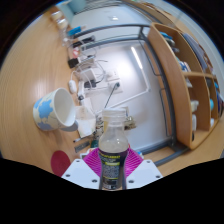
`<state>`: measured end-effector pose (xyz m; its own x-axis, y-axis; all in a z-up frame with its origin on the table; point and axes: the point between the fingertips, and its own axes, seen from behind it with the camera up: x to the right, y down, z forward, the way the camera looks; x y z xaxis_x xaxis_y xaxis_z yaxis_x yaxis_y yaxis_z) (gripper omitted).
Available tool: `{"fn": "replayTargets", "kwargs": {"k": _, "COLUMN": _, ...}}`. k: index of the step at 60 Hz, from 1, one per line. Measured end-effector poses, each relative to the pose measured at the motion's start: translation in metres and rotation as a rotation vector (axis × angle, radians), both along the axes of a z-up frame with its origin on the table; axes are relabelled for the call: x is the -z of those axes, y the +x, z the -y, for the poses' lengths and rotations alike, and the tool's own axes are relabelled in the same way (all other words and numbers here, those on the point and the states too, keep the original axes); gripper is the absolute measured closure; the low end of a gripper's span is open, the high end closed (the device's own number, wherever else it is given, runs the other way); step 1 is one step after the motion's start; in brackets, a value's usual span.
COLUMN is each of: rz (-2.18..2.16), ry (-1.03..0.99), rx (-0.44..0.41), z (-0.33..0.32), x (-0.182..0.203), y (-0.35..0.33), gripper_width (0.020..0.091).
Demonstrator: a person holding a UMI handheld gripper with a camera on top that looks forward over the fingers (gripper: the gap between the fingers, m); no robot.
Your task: Pour water
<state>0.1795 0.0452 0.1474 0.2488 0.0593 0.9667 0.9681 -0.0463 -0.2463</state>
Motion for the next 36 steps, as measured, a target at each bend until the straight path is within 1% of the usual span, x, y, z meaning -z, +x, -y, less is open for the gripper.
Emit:
{"fn": "replayTargets", "kwargs": {"k": 7, "rz": -0.495, "ry": -0.031, "rx": 0.030, "z": 0.002, "x": 0.010, "y": 0.010, "gripper_width": 0.0839}}
{"fn": "replayTargets", "kwargs": {"k": 12, "rz": -0.812, "ry": -0.069, "rx": 0.009, "z": 0.000, "x": 0.013, "y": 0.013, "gripper_width": 0.0839}}
{"fn": "replayTargets", "kwargs": {"k": 18, "rz": -1.081, "ry": -0.123, "rx": -0.006, "z": -0.005, "x": 0.029, "y": 0.005, "gripper_width": 0.0840}}
{"fn": "replayTargets", "kwargs": {"k": 25, "rz": -1.239, "ry": -0.160, "rx": -0.040, "z": -0.014, "x": 0.039, "y": 0.005, "gripper_width": 0.0841}}
{"fn": "replayTargets", "kwargs": {"k": 35, "rz": -1.316, "ry": -0.176, "rx": -0.023, "z": -0.023, "x": 0.063, "y": 0.006, "gripper_width": 0.0840}}
{"fn": "replayTargets", "kwargs": {"k": 36, "rz": -1.323, "ry": -0.181, "rx": -0.014, "z": -0.022, "x": 0.066, "y": 0.005, "gripper_width": 0.0827}}
